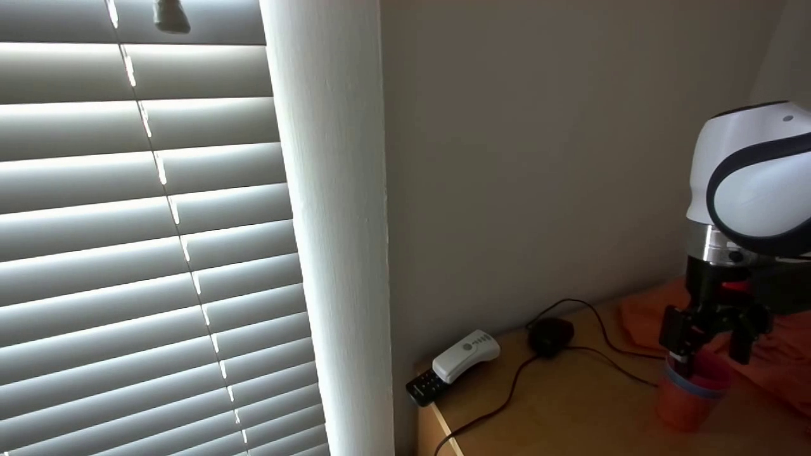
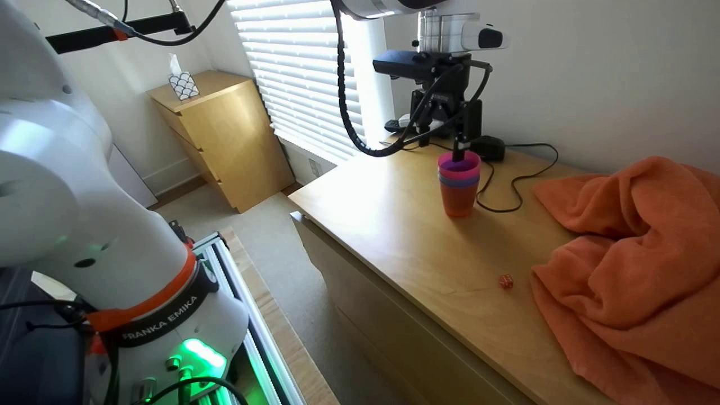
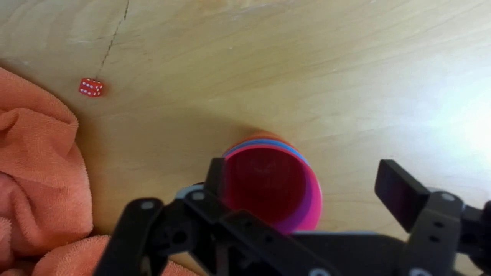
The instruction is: Turn the stacked up plastic cups over
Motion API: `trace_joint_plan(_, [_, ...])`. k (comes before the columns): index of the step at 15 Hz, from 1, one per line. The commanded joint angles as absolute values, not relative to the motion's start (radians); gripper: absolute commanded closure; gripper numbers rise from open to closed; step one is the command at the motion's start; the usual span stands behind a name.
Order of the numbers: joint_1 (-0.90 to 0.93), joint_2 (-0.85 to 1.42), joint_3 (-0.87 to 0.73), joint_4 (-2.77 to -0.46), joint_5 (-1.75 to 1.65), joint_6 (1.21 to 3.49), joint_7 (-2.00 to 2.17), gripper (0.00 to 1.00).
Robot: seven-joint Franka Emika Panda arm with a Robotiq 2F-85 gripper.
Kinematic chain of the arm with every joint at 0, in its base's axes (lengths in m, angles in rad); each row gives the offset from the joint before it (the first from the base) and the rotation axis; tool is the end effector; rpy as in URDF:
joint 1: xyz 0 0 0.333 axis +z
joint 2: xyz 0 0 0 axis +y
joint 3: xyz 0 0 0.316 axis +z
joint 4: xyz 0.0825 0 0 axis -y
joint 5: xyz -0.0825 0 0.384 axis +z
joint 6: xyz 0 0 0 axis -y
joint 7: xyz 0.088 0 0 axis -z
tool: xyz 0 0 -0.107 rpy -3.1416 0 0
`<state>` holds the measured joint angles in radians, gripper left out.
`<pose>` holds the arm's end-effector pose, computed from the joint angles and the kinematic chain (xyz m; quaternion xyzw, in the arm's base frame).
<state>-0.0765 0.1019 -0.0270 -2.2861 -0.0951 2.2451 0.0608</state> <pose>0.5061 -0.0553 0.2971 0.9956 -0.0496 -0.0721 0.0348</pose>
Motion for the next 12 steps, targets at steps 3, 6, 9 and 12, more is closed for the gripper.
trace_joint_plan(3, [-0.066,0.140,-0.035,-2.262,-0.076,2.248,0.027,0.00])
trace_joint_plan(6, [-0.056,0.179,-0.027,-2.241,-0.074,2.247,0.004,0.00])
trace_joint_plan(9, [-0.051,0.211,-0.025,-2.223,-0.079,2.255,-0.022,0.00])
trace_joint_plan(12, [-0.044,0.236,-0.032,-2.206,-0.104,2.260,-0.013,0.29])
